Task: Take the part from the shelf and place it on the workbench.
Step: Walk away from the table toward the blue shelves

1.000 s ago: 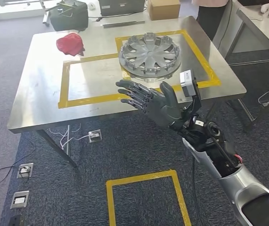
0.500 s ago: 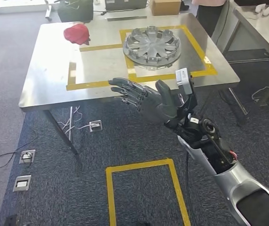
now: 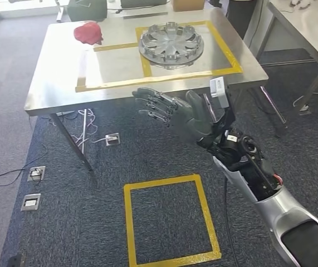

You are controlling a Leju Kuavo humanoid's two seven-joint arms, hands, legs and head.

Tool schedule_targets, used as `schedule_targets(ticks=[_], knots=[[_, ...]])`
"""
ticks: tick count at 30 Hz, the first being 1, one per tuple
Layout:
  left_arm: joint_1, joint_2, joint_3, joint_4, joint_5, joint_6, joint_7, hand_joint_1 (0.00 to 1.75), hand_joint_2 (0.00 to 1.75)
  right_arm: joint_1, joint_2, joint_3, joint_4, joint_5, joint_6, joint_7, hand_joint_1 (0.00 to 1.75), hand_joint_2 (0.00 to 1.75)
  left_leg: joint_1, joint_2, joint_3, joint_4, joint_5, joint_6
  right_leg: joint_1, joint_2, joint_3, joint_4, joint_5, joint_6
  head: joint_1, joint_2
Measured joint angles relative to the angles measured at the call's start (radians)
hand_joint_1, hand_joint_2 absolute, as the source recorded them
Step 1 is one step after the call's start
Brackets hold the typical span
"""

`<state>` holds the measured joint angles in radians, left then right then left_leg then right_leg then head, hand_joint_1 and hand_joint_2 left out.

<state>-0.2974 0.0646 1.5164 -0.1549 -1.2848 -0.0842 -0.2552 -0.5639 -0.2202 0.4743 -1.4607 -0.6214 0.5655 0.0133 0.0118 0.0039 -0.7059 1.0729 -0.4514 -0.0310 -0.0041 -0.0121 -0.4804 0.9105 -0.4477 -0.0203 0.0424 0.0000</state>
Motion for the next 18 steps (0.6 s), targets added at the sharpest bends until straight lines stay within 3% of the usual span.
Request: schedule_targets(ticks=[1, 2, 3, 4, 5, 6, 8, 9, 10, 12, 13, 14, 16, 17, 18], knots=[[0.000, 0.001, 0.000, 0.000, 0.002, 0.000, 0.000, 0.00, 0.00, 0.000, 0.002, 0.001, 0.004, 0.008, 0.002, -0.004, 0.00, 0.00, 0.001, 0.000, -0.017, 0.076, -0.050, -0.004, 0.001, 0.000, -0.017, 0.001, 0.016, -0.002, -0.007, 0.000], [0.000, 0.001, 0.000, 0.000, 0.003, 0.000, 0.000, 0.00, 0.00, 0.000, 0.006, 0.002, 0.009, 0.017, 0.003, -0.009, 0.00, 0.00, 0.001, 0.000, -0.025, 0.143, -0.072, -0.007, 0.001, 0.000, -0.035, 0.002, 0.031, -0.002, -0.013, 0.000], [0.000, 0.002, 0.000, 0.000, 0.004, 0.000, 0.000, 0.00, 0.00, 0.000, 0.010, 0.004, 0.014, 0.025, 0.005, -0.013, 0.00, 0.00, 0.002, 0.000, -0.024, 0.187, -0.064, -0.008, 0.002, 0.001, -0.053, 0.004, 0.046, -0.001, -0.017, 0.000], [0.001, 0.002, 0.000, 0.000, 0.005, 0.000, 0.000, 0.00, 0.00, -0.001, 0.013, 0.006, 0.020, 0.031, 0.008, -0.017, 0.00, 0.00, 0.002, 0.000, -0.007, 0.200, -0.034, -0.008, 0.003, 0.001, -0.073, 0.007, 0.060, 0.000, -0.020, 0.000], [0.001, 0.002, 0.000, 0.000, 0.006, 0.000, 0.000, 0.00, 0.00, -0.001, 0.017, 0.007, 0.025, 0.035, 0.010, -0.020, 0.00, 0.00, 0.002, 0.000, 0.027, 0.175, 0.000, -0.006, 0.004, 0.001, -0.092, 0.011, 0.073, 0.003, -0.022, 0.000], [0.000, 0.003, 0.000, 0.000, 0.008, 0.000, 0.000, 0.00, 0.00, -0.004, 0.020, 0.008, 0.030, 0.037, 0.013, -0.022, 0.00, 0.00, 0.001, 0.000, 0.080, 0.115, 0.016, -0.002, 0.004, 0.001, -0.109, 0.016, 0.084, 0.006, -0.023, 0.000], [-0.001, 0.006, 0.000, 0.000, 0.010, 0.000, -0.001, 0.00, 0.00, -0.012, 0.025, 0.008, 0.036, 0.039, 0.018, -0.024, 0.00, 0.00, -0.003, -0.001, 0.196, -0.048, -0.012, 0.008, 0.006, 0.000, -0.129, 0.025, 0.102, 0.014, -0.023, 0.000], [-0.001, 0.007, 0.000, 0.000, 0.011, 0.000, -0.002, 0.00, 0.00, -0.018, 0.028, 0.009, 0.039, 0.039, 0.019, -0.025, 0.00, 0.00, -0.006, -0.002, 0.233, -0.108, -0.033, 0.015, 0.007, -0.001, -0.133, 0.025, 0.111, 0.019, -0.021, 0.000], [-0.001, 0.007, 0.000, 0.000, 0.012, 0.000, -0.003, 0.00, 0.00, -0.024, 0.029, 0.010, 0.043, 0.039, 0.020, -0.025, 0.00, 0.00, -0.009, -0.002, 0.247, -0.139, -0.043, 0.022, 0.007, -0.002, -0.136, 0.022, 0.121, 0.024, -0.020, 0.000], [0.002, 0.008, 0.001, 0.000, 0.013, 0.000, -0.004, 0.00, 0.00, -0.030, 0.032, 0.012, 0.053, 0.039, 0.021, -0.025, 0.00, 0.00, -0.012, 0.001, 0.236, -0.148, -0.026, 0.039, 0.003, -0.001, -0.142, 0.018, 0.134, 0.036, -0.018, 0.000], [0.004, 0.008, 0.001, 0.000, 0.014, 0.000, -0.004, 0.00, 0.00, -0.030, 0.033, 0.013, 0.059, 0.040, 0.021, -0.025, 0.00, 0.00, -0.011, 0.002, 0.226, -0.149, -0.014, 0.046, 0.002, 0.001, -0.151, 0.032, 0.114, 0.041, -0.019, 0.000], [0.006, 0.008, 0.002, 0.000, 0.014, 0.000, -0.004, 0.00, 0.00, -0.029, 0.034, 0.013, 0.064, 0.043, 0.021, -0.024, 0.00, 0.00, -0.009, 0.004, 0.214, -0.151, 0.000, 0.052, 0.001, 0.003, -0.163, 0.065, 0.072, 0.046, -0.018, 0.000], [0.009, 0.009, 0.002, 0.000, 0.016, 0.000, -0.004, 0.00, 0.00, -0.028, 0.035, 0.014, 0.073, 0.049, 0.021, -0.025, 0.00, 0.00, -0.009, 0.005, 0.182, -0.151, 0.027, 0.059, 0.000, 0.006, -0.195, 0.196, -0.046, 0.049, -0.011, 0.000], [0.010, 0.009, 0.002, 0.000, 0.016, 0.000, -0.004, 0.00, 0.00, -0.027, 0.035, 0.014, 0.076, 0.051, 0.020, -0.026, 0.00, 0.00, -0.010, 0.005, 0.164, -0.150, 0.039, 0.061, 0.000, 0.006, -0.205, 0.267, -0.083, 0.050, -0.006, 0.000], [0.013, 0.009, 0.002, 0.000, 0.017, 0.000, -0.004, 0.00, 0.00, -0.026, 0.035, 0.014, 0.078, 0.052, 0.020, -0.027, 0.00, 0.00, -0.011, 0.005, 0.146, -0.148, 0.052, 0.061, 0.000, 0.007, -0.204, 0.320, -0.092, 0.049, -0.001, 0.000]])
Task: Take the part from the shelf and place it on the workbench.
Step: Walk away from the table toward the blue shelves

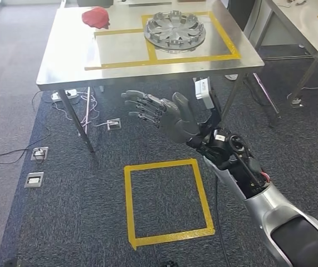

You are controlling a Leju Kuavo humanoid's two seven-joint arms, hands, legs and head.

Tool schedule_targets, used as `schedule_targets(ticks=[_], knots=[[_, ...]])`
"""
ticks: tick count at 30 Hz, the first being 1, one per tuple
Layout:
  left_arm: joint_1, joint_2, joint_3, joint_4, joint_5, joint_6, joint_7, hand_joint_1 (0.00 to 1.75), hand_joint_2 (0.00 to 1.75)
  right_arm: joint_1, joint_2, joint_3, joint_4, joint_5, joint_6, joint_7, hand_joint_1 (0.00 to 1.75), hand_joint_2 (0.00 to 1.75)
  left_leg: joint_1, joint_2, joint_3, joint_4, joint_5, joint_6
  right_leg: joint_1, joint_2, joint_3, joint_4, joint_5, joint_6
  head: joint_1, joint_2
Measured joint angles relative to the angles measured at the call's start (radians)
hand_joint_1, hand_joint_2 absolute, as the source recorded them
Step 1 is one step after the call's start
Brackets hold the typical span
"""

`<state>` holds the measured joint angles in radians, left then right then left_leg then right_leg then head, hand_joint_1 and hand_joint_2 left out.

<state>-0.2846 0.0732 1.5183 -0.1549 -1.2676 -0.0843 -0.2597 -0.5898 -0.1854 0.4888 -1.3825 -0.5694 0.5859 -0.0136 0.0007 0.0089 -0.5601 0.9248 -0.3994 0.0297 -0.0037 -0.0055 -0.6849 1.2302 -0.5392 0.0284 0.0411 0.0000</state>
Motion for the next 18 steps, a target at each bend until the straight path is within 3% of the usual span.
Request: schedule_targets(ticks=[1, 2, 3, 5, 7, 9, 10, 12, 13, 14, 15, 16, 17, 18], knots=[[0.002, 0.000, 0.000, 0.000, 0.000, 0.000, 0.000, 0.00, 0.00, 0.001, 0.000, 0.000, 0.003, 0.001, 0.000, -0.001, 0.00, 0.00, -0.001, 0.000, -0.017, 0.002, 0.012, -0.001, 0.001, 0.000, 0.016, 0.019, 0.018, -0.002, 0.004, 0.000], [0.004, 0.000, 0.000, 0.000, 0.001, 0.000, 0.000, 0.00, 0.00, 0.002, 0.000, 0.000, 0.005, 0.001, 0.000, -0.002, 0.00, 0.00, -0.003, 0.000, -0.033, 0.005, 0.023, -0.002, 0.002, 0.001, 0.051, -0.002, 0.048, -0.006, 0.007, 0.000], [0.005, 0.000, 0.000, 0.000, 0.001, 0.000, 0.000, 0.00, 0.00, 0.001, 0.001, 0.000, 0.006, 0.000, 0.000, -0.002, 0.00, 0.00, -0.003, 0.000, -0.046, 0.008, 0.033, -0.004, 0.003, 0.001, 0.102, -0.056, 0.072, -0.011, 0.011, 0.000], [0.005, 0.000, 0.000, 0.000, 0.001, 0.000, 0.000, 0.00, 0.00, -0.002, 0.002, -0.001, 0.008, 0.000, 0.000, -0.004, 0.00, 0.00, -0.006, -0.001, -0.063, 0.012, 0.051, -0.011, 0.009, 0.001, 0.213, -0.213, 0.064, -0.021, 0.017, 0.000], [0.005, 0.000, 0.000, 0.000, 0.001, 0.000, -0.001, 0.00, 0.00, -0.004, 0.003, -0.001, 0.008, -0.001, 0.001, -0.006, 0.00, 0.00, -0.005, 0.000, -0.069, 0.010, 0.070, -0.021, 0.015, 0.002, 0.266, -0.308, 0.037, -0.027, 0.018, 0.000], [0.006, 0.001, 0.000, 0.000, 0.001, 0.000, -0.002, 0.00, 0.00, -0.004, 0.004, 0.000, 0.008, -0.001, 0.001, -0.007, 0.00, 0.00, -0.003, -0.001, -0.074, 0.009, 0.082, -0.033, 0.015, -0.001, 0.254, -0.322, 0.049, -0.037, 0.017, 0.000], [0.007, 0.001, 0.000, 0.000, 0.001, 0.000, -0.002, 0.00, 0.00, -0.005, 0.006, 0.000, 0.009, -0.001, 0.001, -0.007, 0.00, 0.00, -0.002, -0.002, -0.082, 0.021, 0.064, -0.038, 0.012, -0.004, 0.242, -0.323, 0.061, -0.044, 0.015, 0.000], [0.009, 0.003, 0.000, 0.000, 0.002, 0.000, -0.002, 0.00, 0.00, -0.007, 0.009, 0.000, 0.010, -0.001, 0.001, -0.007, 0.00, 0.00, 0.003, -0.005, -0.115, 0.105, -0.035, -0.050, 0.008, -0.008, 0.212, -0.326, 0.089, -0.056, 0.006, 0.000], [0.009, 0.003, 0.000, 0.000, 0.002, 0.000, -0.002, 0.00, 0.00, -0.007, 0.011, 0.001, 0.011, 0.000, 0.002, -0.007, 0.00, 0.00, 0.005, -0.005, -0.135, 0.173, -0.094, -0.055, 0.008, -0.007, 0.195, -0.326, 0.104, -0.059, -0.001, 0.000], [0.010, 0.004, 0.001, 0.000, 0.003, 0.000, -0.002, 0.00, 0.00, -0.006, 0.012, 0.001, 0.012, 0.001, 0.003, -0.007, 0.00, 0.00, 0.007, -0.005, -0.151, 0.244, -0.135, -0.060, 0.008, -0.006, 0.178, -0.325, 0.120, -0.059, -0.006, 0.000], [0.010, 0.004, 0.001, 0.000, 0.004, 0.000, -0.003, 0.00, 0.00, -0.005, 0.013, 0.001, 0.014, 0.002, 0.005, -0.008, 0.00, 0.00, 0.009, -0.005, -0.158, 0.301, -0.146, -0.063, 0.007, -0.005, 0.159, -0.323, 0.134, -0.058, -0.011, 0.000], [0.010, 0.004, 0.001, 0.000, 0.005, 0.000, -0.003, 0.00, 0.00, -0.004, 0.015, 0.002, 0.015, 0.002, 0.006, -0.008, 0.00, 0.00, 0.011, -0.005, -0.152, 0.332, -0.130, -0.066, 0.007, -0.005, 0.140, -0.322, 0.148, -0.056, -0.014, 0.000], [0.010, 0.004, 0.001, 0.000, 0.006, 0.000, -0.004, 0.00, 0.00, -0.003, 0.015, 0.002, 0.017, 0.003, 0.006, -0.008, 0.00, 0.00, 0.012, -0.005, -0.130, 0.330, -0.095, -0.067, 0.007, -0.005, 0.121, -0.320, 0.160, -0.054, -0.017, 0.000], [0.010, 0.004, 0.001, 0.000, 0.007, 0.000, -0.005, 0.00, 0.00, -0.003, 0.016, 0.002, 0.018, 0.003, 0.005, -0.009, 0.00, 0.00, 0.014, -0.005, -0.092, 0.294, -0.061, -0.066, 0.007, -0.004, 0.104, -0.318, 0.171, -0.050, -0.018, 0.000]])
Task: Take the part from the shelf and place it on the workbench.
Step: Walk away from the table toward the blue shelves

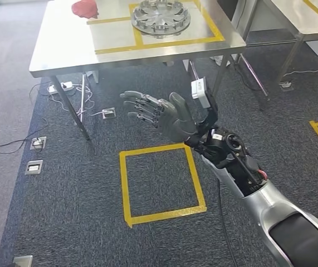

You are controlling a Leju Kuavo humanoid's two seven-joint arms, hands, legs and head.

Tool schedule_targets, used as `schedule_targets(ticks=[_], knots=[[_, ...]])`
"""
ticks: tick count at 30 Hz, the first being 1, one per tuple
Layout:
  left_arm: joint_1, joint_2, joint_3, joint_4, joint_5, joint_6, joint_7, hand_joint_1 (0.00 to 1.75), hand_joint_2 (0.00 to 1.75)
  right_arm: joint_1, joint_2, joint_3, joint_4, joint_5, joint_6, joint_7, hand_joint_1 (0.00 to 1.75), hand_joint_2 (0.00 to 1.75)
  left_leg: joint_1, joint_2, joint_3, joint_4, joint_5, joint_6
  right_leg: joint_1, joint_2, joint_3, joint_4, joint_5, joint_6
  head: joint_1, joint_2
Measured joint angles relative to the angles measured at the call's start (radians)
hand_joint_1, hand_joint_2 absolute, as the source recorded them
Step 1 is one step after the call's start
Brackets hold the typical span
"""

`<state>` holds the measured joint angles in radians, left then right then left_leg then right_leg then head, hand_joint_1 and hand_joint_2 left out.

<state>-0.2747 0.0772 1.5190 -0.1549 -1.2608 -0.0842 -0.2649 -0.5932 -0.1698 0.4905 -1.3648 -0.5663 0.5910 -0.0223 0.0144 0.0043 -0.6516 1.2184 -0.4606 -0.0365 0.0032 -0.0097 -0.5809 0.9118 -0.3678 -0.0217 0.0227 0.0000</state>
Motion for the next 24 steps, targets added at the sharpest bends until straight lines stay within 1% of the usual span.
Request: schedule_targets(ticks=[1, 2, 3, 4, 5, 6, 7, 8, 9, 11, 12, 13, 14, 15, 16, 17, 18, 19, 20, 21, 22, 23, 24], knots=[[0.000, 0.000, 0.000, 0.000, 0.001, 0.000, -0.002, 0.00, 0.00, 0.000, 0.001, 0.000, 0.000, 0.000, -0.002, -0.001, 0.00, 0.00, 0.001, 0.000, 0.057, -0.067, 0.012, 0.002, 0.000, 0.000, -0.013, 0.002, 0.009, 0.004, -0.001, 0.000], [-0.001, 0.001, 0.000, 0.000, 0.001, 0.000, -0.004, 0.00, 0.00, -0.001, 0.002, -0.001, 0.000, 0.000, -0.004, -0.002, 0.00, 0.00, -0.001, -0.001, 0.121, -0.154, 0.004, 0.006, 0.001, -0.001, -0.022, 0.006, 0.017, 0.009, -0.001, 0.000], [-0.002, 0.002, 0.000, 0.000, 0.001, 0.000, -0.006, 0.00, 0.00, -0.002, 0.003, -0.002, 0.001, 0.000, -0.007, -0.003, 0.00, 0.00, -0.003, -0.001, 0.171, -0.227, -0.017, 0.014, 0.002, -0.001, -0.028, 0.010, 0.026, 0.015, -0.001, 0.000], [-0.003, 0.002, 0.000, 0.000, 0.001, 0.000, -0.007, 0.00, 0.00, -0.002, 0.003, -0.003, 0.001, 0.001, -0.009, -0.004, 0.00, 0.00, -0.006, -0.001, 0.205, -0.281, -0.037, 0.023, 0.002, -0.002, -0.031, 0.011, 0.034, 0.020, 0.001, 0.000], [-0.002, 0.002, 0.000, 0.000, 0.001, 0.000, -0.008, 0.00, 0.00, -0.002, 0.003, -0.003, 0.001, 0.001, -0.011, -0.004, 0.00, 0.00, -0.009, -0.001, 0.215, -0.307, -0.044, 0.033, 0.002, -0.003, -0.034, 0.012, 0.042, 0.026, 0.003, 0.000], [-0.001, 0.002, 0.000, 0.000, 0.001, 0.000, -0.009, 0.00, 0.00, 0.000, 0.003, -0.003, 0.002, 0.001, -0.013, -0.005, 0.00, 0.00, -0.009, 0.000, 0.211, -0.309, -0.040, 0.043, -0.001, -0.002, -0.037, 0.012, 0.047, 0.033, 0.004, 0.000], [0.000, 0.002, 0.000, 0.000, 0.001, 0.000, -0.009, 0.00, 0.00, 0.001, 0.003, -0.004, 0.002, 0.002, -0.016, -0.005, 0.00, 0.00, -0.009, 0.002, 0.206, -0.309, -0.032, 0.052, -0.003, 0.000, -0.044, 0.022, 0.039, 0.038, 0.004, 0.000], [0.001, 0.002, 0.000, 0.000, 0.001, 0.000, -0.009, 0.00, 0.00, 0.003, 0.003, -0.004, 0.003, 0.004, -0.020, -0.005, 0.00, 0.00, -0.008, 0.004, 0.199, -0.310, -0.024, 0.061, -0.005, 0.002, -0.057, 0.052, 0.015, 0.043, 0.005, 0.000], [0.002, 0.002, 0.000, 0.000, 0.001, 0.000, -0.009, 0.00, 0.00, 0.005, 0.003, -0.004, 0.004, 0.006, -0.023, -0.005, 0.00, 0.00, -0.008, 0.006, 0.192, -0.310, -0.016, 0.067, -0.007, 0.004, -0.079, 0.107, -0.025, 0.047, 0.006, 0.000], [0.004, 0.002, 0.000, 0.000, 0.001, 0.001, -0.011, 0.00, 0.00, 0.013, 0.003, -0.004, 0.004, 0.011, -0.028, -0.004, 0.00, 0.00, -0.010, 0.007, 0.173, -0.309, -0.001, 0.072, -0.007, 0.005, -0.129, 0.260, -0.113, 0.053, 0.012, 0.000], [0.007, 0.002, 0.000, 0.000, 0.001, 0.001, -0.012, 0.00, 0.00, 0.019, 0.003, -0.004, 0.004, 0.011, -0.031, -0.003, 0.00, 0.00, -0.010, 0.008, 0.165, -0.308, 0.005, 0.072, -0.007, 0.006, -0.142, 0.318, -0.140, 0.054, 0.015, 0.000], [0.010, 0.001, 0.000, 0.000, 0.001, 0.001, -0.012, 0.00, 0.00, 0.024, 0.003, -0.005, 0.004, 0.011, -0.032, -0.003, 0.00, 0.00, -0.010, 0.008, 0.158, -0.306, 0.010, 0.072, -0.007, 0.006, -0.137, 0.338, -0.147, 0.054, 0.018, 0.000], [0.013, 0.001, 0.000, 0.000, 0.001, 0.001, -0.012, 0.00, 0.00, 0.027, 0.003, -0.005, 0.004, 0.011, -0.035, -0.002, 0.00, 0.00, -0.011, 0.008, 0.152, -0.304, 0.013, 0.070, -0.007, 0.005, -0.110, 0.315, -0.135, 0.052, 0.021, 0.000], [0.015, 0.001, 0.000, 0.000, 0.001, 0.002, -0.012, 0.00, 0.00, 0.029, 0.003, -0.006, 0.004, 0.011, -0.037, -0.002, 0.00, 0.00, -0.011, 0.008, 0.149, -0.302, 0.015, 0.069, -0.007, 0.005, -0.065, 0.252, -0.109, 0.049, 0.026, 0.000], [0.015, 0.001, 0.000, 0.000, 0.001, 0.002, -0.013, 0.00, 0.00, 0.029, 0.003, -0.008, 0.004, 0.011, -0.039, -0.002, 0.00, 0.00, -0.012, 0.009, 0.146, -0.299, 0.016, 0.068, -0.005, 0.003, -0.014, 0.171, -0.086, 0.042, 0.030, 0.000], [0.015, 0.000, 0.000, 0.000, 0.001, 0.003, -0.013, 0.00, 0.00, 0.029, 0.003, -0.010, 0.003, 0.011, -0.042, 0.000, 0.00, 0.00, -0.014, 0.010, 0.143, -0.295, 0.017, 0.065, -0.002, 0.000, 0.029, 0.098, -0.069, 0.036, 0.032, 0.000], [0.014, 0.000, 0.000, 0.000, 0.001, 0.005, -0.014, 0.00, 0.00, 0.029, 0.003, -0.011, 0.001, 0.011, -0.045, 0.001, 0.00, 0.00, -0.016, 0.011, 0.139, -0.292, 0.019, 0.062, 0.001, -0.002, 0.057, 0.048, -0.061, 0.030, 0.034, 0.000], [0.014, -0.001, 0.000, 0.000, 0.001, 0.006, -0.015, 0.00, 0.00, 0.030, 0.003, -0.013, -0.001, 0.011, -0.047, 0.003, 0.00, 0.00, -0.017, 0.013, 0.135, -0.290, 0.021, 0.057, 0.003, -0.002, 0.067, 0.023, -0.062, 0.026, 0.034, 0.000], [0.014, -0.002, 0.000, 0.000, 0.000, 0.007, -0.015, 0.00, 0.00, 0.032, 0.003, -0.014, -0.004, 0.011, -0.050, 0.005, 0.00, 0.00, -0.018, 0.015, 0.131, -0.288, 0.023, 0.053, 0.005, -0.001, 0.067, 0.018, -0.062, 0.024, 0.033, 0.000], [0.013, -0.002, 0.000, 0.000, -0.001, 0.008, -0.015, 0.00, 0.00, 0.035, 0.003, -0.015, -0.006, 0.010, -0.051, 0.007, 0.00, 0.00, -0.018, 0.017, 0.129, -0.288, 0.023, 0.048, 0.002, 0.001, 0.066, 0.015, -0.059, 0.020, 0.032, 0.000], [0.013, -0.002, 0.000, 0.000, -0.002, 0.008, -0.015, 0.00, 0.00, 0.037, 0.003, -0.018, -0.008, 0.010, -0.053, 0.008, 0.00, 0.00, -0.017, 0.017, 0.125, -0.280, 0.017, 0.042, -0.001, 0.003, 0.066, 0.011, -0.055, 0.015, 0.032, 0.000], [0.012, -0.001, 0.000, 0.000, -0.003, 0.008, -0.015, 0.00, 0.00, 0.038, 0.003, -0.020, -0.011, 0.010, -0.056, 0.010, 0.00, 0.00, -0.016, 0.014, 0.114, -0.256, -0.001, 0.036, -0.004, 0.004, 0.065, 0.007, -0.050, 0.010, 0.029, 0.000], [0.012, 0.000, 0.000, 0.000, -0.003, 0.009, -0.015, 0.00, 0.00, 0.039, 0.003, -0.022, -0.013, 0.010, -0.057, 0.011, 0.00, 0.00, -0.014, 0.009, 0.092, -0.210, -0.030, 0.029, -0.007, 0.005, 0.062, 0.003, -0.045, 0.004, 0.024, 0.000]])
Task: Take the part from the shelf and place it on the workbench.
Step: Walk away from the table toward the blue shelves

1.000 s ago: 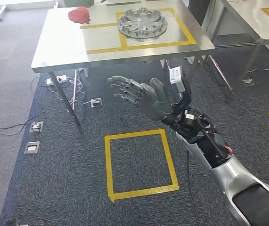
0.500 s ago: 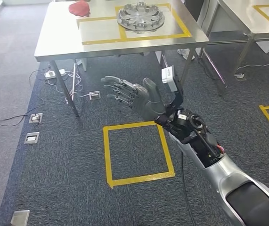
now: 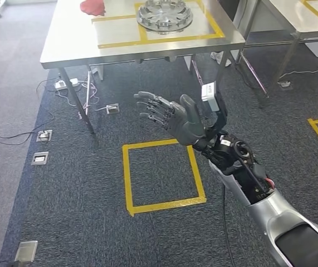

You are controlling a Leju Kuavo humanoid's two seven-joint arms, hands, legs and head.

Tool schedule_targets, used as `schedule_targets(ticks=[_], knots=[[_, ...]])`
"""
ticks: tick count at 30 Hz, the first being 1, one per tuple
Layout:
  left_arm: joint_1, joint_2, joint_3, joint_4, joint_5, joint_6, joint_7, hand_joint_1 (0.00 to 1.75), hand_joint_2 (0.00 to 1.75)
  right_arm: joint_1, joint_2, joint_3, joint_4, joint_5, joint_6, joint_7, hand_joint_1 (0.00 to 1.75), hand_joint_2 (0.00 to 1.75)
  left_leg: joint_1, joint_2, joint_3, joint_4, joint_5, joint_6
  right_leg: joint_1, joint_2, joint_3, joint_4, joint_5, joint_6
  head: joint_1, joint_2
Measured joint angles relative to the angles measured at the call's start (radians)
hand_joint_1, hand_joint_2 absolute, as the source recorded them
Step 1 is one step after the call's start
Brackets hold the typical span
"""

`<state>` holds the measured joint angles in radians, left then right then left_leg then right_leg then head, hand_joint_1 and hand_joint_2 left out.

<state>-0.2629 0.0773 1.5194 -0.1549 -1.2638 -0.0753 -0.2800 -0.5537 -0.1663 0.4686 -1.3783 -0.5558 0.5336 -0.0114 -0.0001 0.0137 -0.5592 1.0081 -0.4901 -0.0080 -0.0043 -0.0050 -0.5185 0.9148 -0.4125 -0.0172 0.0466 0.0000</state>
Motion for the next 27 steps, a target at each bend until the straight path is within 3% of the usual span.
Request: schedule_targets(ticks=[2, 3, 4, 5, 7, 9, 10, 13, 15, 17, 18, 19, 20, 21, 23, 24, 26, 27], knots=[[0.000, 0.001, 0.000, 0.000, -0.001, 0.001, 0.000, 0.00, 0.00, 0.005, 0.000, -0.003, -0.004, 0.000, -0.002, 0.002, 0.00, 0.00, 0.006, -0.006, -0.068, 0.142, -0.071, -0.012, 0.000, 0.004, -0.010, 0.000, 0.007, -0.005, -0.013, 0.000], [0.001, 0.001, 0.000, 0.000, -0.002, 0.001, 0.000, 0.00, 0.00, 0.010, 0.000, -0.003, -0.005, 0.000, -0.003, 0.003, 0.00, 0.00, 0.010, -0.007, -0.098, 0.205, -0.094, -0.017, 0.000, 0.006, -0.015, 0.000, 0.009, -0.005, -0.018, 0.000], [0.001, 0.001, 0.000, 0.000, -0.002, 0.001, 0.000, 0.00, 0.00, 0.015, 0.000, -0.004, -0.005, 0.000, -0.003, 0.003, 0.00, 0.00, 0.013, -0.007, -0.113, 0.234, -0.097, -0.021, -0.001, 0.009, -0.019, 0.001, 0.012, -0.003, -0.021, 0.000], [0.001, 0.000, 0.000, 0.000, -0.003, 0.001, 0.000, 0.00, 0.00, 0.018, 0.000, -0.005, -0.005, 0.000, -0.003, 0.004, 0.00, 0.00, 0.017, -0.007, -0.106, 0.221, -0.079, -0.024, -0.002, 0.012, -0.022, 0.002, 0.014, -0.001, -0.022, 0.000], [0.000, 0.001, 0.000, 0.000, -0.003, 0.001, 0.000, 0.00, 0.00, 0.021, 0.000, -0.007, -0.007, 0.000, -0.004, 0.004, 0.00, 0.00, 0.023, -0.011, -0.038, 0.089, -0.009, -0.027, -0.005, 0.019, -0.026, 0.007, 0.017, 0.006, -0.024, 0.000], [-0.001, 0.001, 0.000, 0.000, -0.003, 0.001, 0.000, 0.00, 0.00, 0.021, 0.000, -0.009, -0.012, 0.000, -0.009, 0.004, 0.00, 0.00, 0.026, -0.025, 0.022, -0.032, 0.034, -0.024, -0.003, 0.026, -0.035, 0.016, 0.017, 0.017, -0.027, 0.000], [-0.002, 0.001, 0.000, 0.000, -0.004, 0.001, 0.001, 0.00, 0.00, 0.022, 0.000, -0.011, -0.015, 0.000, -0.012, 0.004, 0.00, 0.00, 0.025, -0.030, 0.033, -0.057, 0.039, -0.019, -0.001, 0.029, -0.039, 0.019, 0.018, 0.023, -0.027, 0.000], [-0.002, 0.000, 0.000, 0.000, -0.007, 0.001, 0.001, 0.00, 0.00, 0.030, -0.001, -0.018, -0.023, 0.002, -0.021, 0.005, 0.00, 0.00, 0.021, -0.023, 0.030, -0.061, 0.043, 0.005, -0.004, 0.035, -0.046, 0.023, 0.020, 0.041, -0.021, 0.000], [-0.004, -0.001, 0.000, 0.000, -0.007, 0.001, 0.001, 0.00, 0.00, 0.033, -0.002, -0.023, -0.027, 0.004, -0.022, 0.005, 0.00, 0.00, 0.022, -0.014, 0.028, -0.065, 0.050, 0.020, -0.007, 0.027, -0.071, 0.082, -0.022, 0.049, -0.015, 0.000], [-0.005, -0.001, 0.000, 0.000, -0.008, 0.001, 0.002, 0.00, 0.00, 0.036, -0.003, -0.027, -0.030, 0.005, -0.022, 0.005, 0.00, 0.00, 0.019, -0.005, 0.024, -0.066, 0.053, 0.028, -0.007, 0.018, -0.130, 0.224, -0.101, 0.054, -0.004, 0.000], [-0.004, -0.002, 0.000, 0.000, -0.009, 0.001, 0.002, 0.00, 0.00, 0.039, -0.003, -0.029, -0.031, 0.005, -0.023, 0.005, 0.00, 0.00, 0.017, 0.000, 0.022, -0.066, 0.053, 0.030, -0.007, 0.016, -0.158, 0.294, -0.131, 0.055, 0.001, 0.000], [-0.004, -0.002, 0.000, 0.000, -0.010, 0.001, 0.003, 0.00, 0.00, 0.042, -0.003, -0.031, -0.031, 0.006, -0.024, 0.005, 0.00, 0.00, 0.016, 0.006, 0.021, -0.065, 0.054, 0.031, -0.007, 0.016, -0.173, 0.336, -0.142, 0.055, 0.004, 0.000], [-0.004, -0.003, 0.000, 0.000, -0.010, 0.001, 0.003, 0.00, 0.00, 0.044, -0.003, -0.032, -0.031, 0.006, -0.025, 0.005, 0.00, 0.00, 0.014, 0.011, 0.021, -0.065, 0.054, 0.031, -0.006, 0.015, -0.168, 0.336, -0.134, 0.054, 0.008, 0.000], [-0.004, -0.003, 0.000, 0.000, -0.010, 0.001, 0.003, 0.00, 0.00, 0.046, -0.003, -0.033, -0.032, 0.007, -0.027, 0.005, 0.00, 0.00, 0.013, 0.017, 0.022, -0.065, 0.054, 0.031, -0.006, 0.011, -0.142, 0.290, -0.106, 0.050, 0.012, 0.000], [-0.004, -0.004, 0.000, 0.000, -0.010, 0.001, 0.003, 0.00, 0.00, 0.046, -0.003, -0.037, -0.036, 0.007, -0.030, 0.005, 0.00, 0.00, 0.009, 0.031, 0.026, -0.064, 0.052, 0.028, 0.001, -0.019, -0.060, 0.137, -0.040, 0.040, 0.020, 0.000], [-0.004, -0.004, 0.000, 0.000, -0.010, 0.001, 0.003, 0.00, 0.00, 0.046, -0.003, -0.039, -0.039, 0.007, -0.031, 0.004, 0.00, 0.00, 0.007, 0.037, 0.026, -0.063, 0.051, 0.024, 0.005, -0.035, -0.030, 0.074, -0.021, 0.034, 0.023, 0.000], [-0.004, -0.004, 0.000, 0.000, -0.010, 0.001, 0.003, 0.00, 0.00, 0.047, -0.003, -0.041, -0.044, 0.008, -0.033, 0.004, 0.00, 0.00, 0.002, 0.052, 0.025, -0.062, 0.050, 0.017, 0.014, -0.048, -0.014, 0.029, -0.017, 0.025, 0.022, 0.000], [-0.004, -0.004, 0.000, 0.000, -0.011, 0.001, 0.003, 0.00, 0.00, 0.048, -0.003, -0.042, -0.045, 0.008, -0.033, 0.004, 0.00, 0.00, 0.001, 0.062, 0.025, -0.062, 0.050, 0.012, 0.013, -0.038, -0.016, 0.026, -0.014, 0.020, 0.020, 0.000]])
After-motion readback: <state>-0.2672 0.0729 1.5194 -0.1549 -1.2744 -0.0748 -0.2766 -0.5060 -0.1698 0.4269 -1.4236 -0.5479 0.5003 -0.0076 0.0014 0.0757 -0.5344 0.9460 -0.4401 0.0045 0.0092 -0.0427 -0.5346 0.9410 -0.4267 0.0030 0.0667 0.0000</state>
